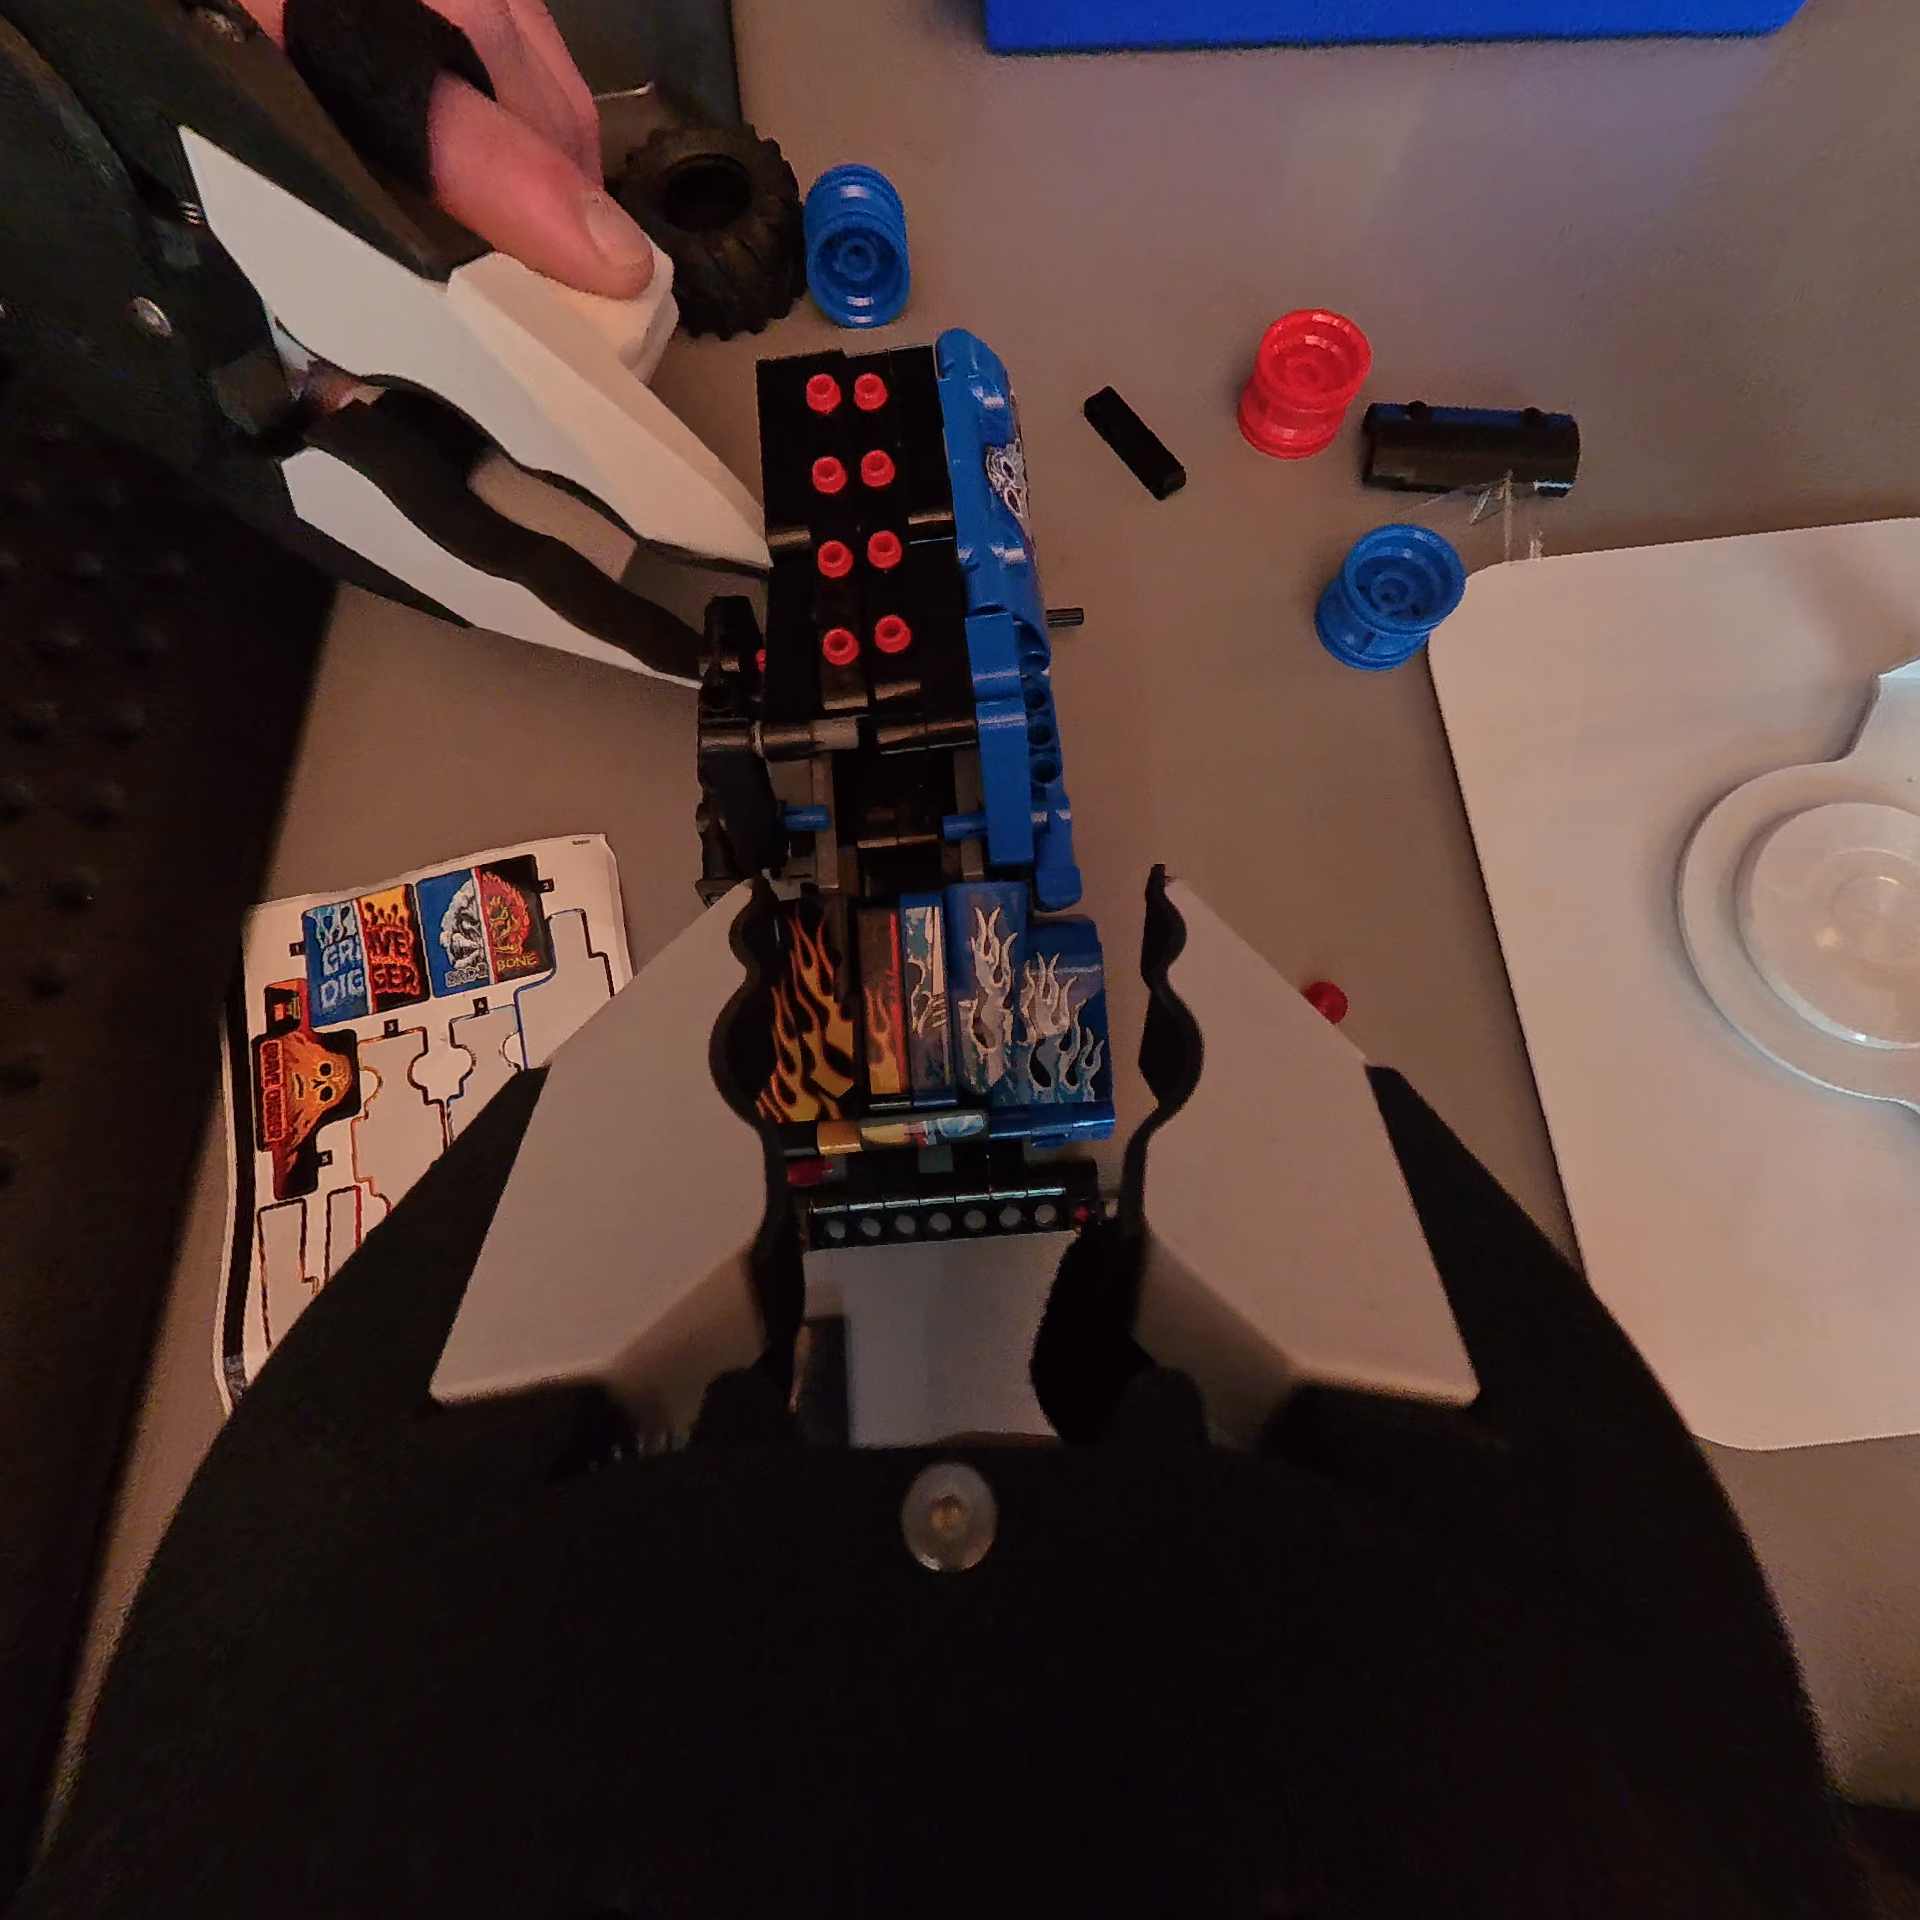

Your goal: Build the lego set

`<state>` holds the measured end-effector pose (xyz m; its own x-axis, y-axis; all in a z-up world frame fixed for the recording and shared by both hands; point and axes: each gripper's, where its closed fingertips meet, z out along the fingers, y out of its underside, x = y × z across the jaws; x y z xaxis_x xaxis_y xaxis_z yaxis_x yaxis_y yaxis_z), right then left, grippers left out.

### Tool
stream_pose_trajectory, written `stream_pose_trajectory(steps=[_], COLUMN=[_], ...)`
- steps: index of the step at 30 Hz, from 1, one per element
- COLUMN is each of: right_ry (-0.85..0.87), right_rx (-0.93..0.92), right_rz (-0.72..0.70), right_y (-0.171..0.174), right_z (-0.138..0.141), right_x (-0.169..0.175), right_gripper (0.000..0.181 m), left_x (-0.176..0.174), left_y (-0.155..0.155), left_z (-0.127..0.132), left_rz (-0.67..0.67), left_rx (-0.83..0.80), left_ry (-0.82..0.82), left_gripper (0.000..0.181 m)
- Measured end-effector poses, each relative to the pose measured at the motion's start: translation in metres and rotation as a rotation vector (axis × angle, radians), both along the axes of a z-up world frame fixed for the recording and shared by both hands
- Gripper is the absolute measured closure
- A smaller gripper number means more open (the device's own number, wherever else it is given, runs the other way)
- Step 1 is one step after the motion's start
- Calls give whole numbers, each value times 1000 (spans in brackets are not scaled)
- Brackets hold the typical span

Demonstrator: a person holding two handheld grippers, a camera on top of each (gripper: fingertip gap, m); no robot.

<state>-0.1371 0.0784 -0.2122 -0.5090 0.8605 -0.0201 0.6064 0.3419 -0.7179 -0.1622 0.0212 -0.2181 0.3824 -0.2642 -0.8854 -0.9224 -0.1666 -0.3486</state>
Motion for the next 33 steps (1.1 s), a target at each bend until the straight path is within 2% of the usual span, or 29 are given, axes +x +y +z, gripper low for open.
stream_pose_trajectory(steps=[9,16,33], right_ry=[-33,-37,-57], right_rx=[49,49,67], right_rz=[-2,3,7], right_y=[2,0,-1], right_z=[-7,-9,-9], right_x=[2,2,5], right_gripper=[106,105,102], left_x=[14,19,36], left_y=[-10,-13,-22], left_z=[-1,-3,1], left_rz=[-76,-110,-208], left_rx=[7,3,-10], left_ry=[21,7,-62], left_gripper=[165,162,168])
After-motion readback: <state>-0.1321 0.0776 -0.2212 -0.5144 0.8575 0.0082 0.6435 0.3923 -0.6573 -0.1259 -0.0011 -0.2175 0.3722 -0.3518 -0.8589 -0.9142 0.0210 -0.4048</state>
